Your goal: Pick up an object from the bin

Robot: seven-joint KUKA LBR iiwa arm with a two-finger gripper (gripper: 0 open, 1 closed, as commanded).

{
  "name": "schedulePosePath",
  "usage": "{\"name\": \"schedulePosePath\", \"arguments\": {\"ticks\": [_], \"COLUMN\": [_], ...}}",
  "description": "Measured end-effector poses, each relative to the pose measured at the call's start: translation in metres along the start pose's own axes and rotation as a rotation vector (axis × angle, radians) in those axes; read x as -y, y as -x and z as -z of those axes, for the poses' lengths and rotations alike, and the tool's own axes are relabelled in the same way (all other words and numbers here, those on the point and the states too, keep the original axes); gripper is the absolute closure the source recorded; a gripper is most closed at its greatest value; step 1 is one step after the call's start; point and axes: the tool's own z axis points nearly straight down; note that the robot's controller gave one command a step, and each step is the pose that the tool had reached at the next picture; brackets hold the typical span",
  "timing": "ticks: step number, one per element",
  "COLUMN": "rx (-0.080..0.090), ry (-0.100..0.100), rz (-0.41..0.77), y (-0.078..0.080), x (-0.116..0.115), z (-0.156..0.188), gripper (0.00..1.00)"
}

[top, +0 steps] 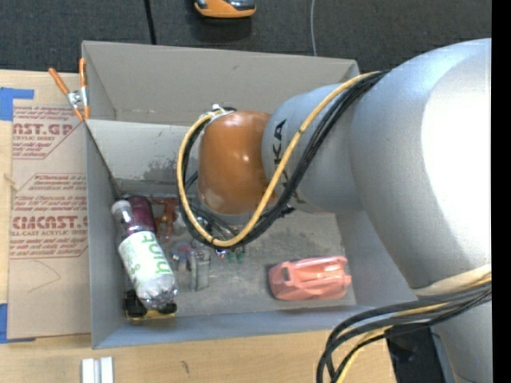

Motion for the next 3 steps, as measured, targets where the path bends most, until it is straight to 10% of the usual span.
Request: {"name": "schedulePosePath", "arguments": {"ticks": [1, 2, 3], "rx": [-0.001, 0.002, 0.002], "ry": [-0.001, 0.002, 0.002], "rz": [0.130, 0.238, 0.237], "y": [-0.019, -0.004, -0.004], "x": [-0.012, -0.010, -0.010], "z": [-0.023, -0.030, -0.030], "gripper": [0.00, 1.00, 1.00]}}
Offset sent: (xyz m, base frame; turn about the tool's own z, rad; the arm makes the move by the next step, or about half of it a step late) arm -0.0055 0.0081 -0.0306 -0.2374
